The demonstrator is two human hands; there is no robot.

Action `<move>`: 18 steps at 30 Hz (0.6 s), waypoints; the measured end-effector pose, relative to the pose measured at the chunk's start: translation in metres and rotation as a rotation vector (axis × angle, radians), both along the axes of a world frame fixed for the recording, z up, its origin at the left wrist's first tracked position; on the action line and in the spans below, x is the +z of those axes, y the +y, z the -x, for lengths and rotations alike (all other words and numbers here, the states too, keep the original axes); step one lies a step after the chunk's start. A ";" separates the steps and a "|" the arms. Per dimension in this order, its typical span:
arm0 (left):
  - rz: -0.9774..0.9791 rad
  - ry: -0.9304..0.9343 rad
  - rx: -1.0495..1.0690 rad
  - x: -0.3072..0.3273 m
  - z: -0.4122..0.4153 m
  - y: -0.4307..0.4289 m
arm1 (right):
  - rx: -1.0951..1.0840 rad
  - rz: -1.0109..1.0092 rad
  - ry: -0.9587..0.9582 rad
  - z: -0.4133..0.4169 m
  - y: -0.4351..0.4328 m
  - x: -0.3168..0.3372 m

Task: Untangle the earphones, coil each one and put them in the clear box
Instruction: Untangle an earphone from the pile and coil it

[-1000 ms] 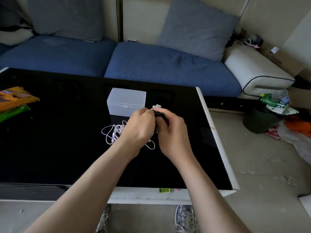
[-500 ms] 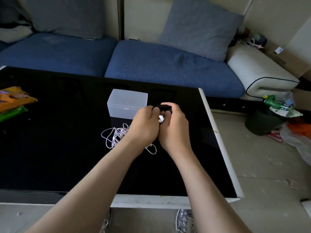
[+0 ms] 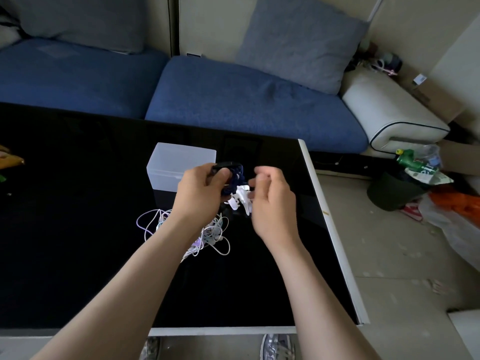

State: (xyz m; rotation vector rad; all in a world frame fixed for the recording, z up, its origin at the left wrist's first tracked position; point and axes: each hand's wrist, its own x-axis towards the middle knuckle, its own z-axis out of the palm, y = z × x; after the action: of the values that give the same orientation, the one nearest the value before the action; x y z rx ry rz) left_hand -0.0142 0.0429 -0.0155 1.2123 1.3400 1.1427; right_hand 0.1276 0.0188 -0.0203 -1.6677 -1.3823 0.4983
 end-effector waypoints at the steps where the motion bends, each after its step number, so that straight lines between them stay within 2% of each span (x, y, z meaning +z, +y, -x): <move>1: -0.018 0.040 0.008 -0.001 0.001 0.001 | -0.061 0.036 0.014 -0.006 0.003 -0.002; 4: -0.101 0.258 -0.001 -0.005 0.004 0.006 | -0.148 0.254 -0.003 -0.026 0.016 -0.013; 6: -0.157 0.392 0.000 -0.004 0.003 0.005 | -0.100 0.377 -0.088 -0.034 0.024 -0.025; 8: -0.205 0.458 0.000 -0.005 0.002 0.005 | 0.004 0.410 -0.164 -0.034 0.030 -0.039; 12: -0.231 0.478 -0.004 -0.006 0.005 0.006 | 0.182 0.499 -0.432 -0.030 0.035 -0.069; 18: -0.233 0.485 -0.030 -0.007 0.006 0.004 | -0.007 0.429 -0.501 -0.034 0.045 -0.088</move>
State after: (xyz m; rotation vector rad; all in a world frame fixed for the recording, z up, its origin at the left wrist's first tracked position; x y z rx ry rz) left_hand -0.0202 0.0466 -0.0227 1.7545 1.5637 1.0411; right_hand 0.1612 0.0636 -0.1083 -2.2546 -1.7085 0.4053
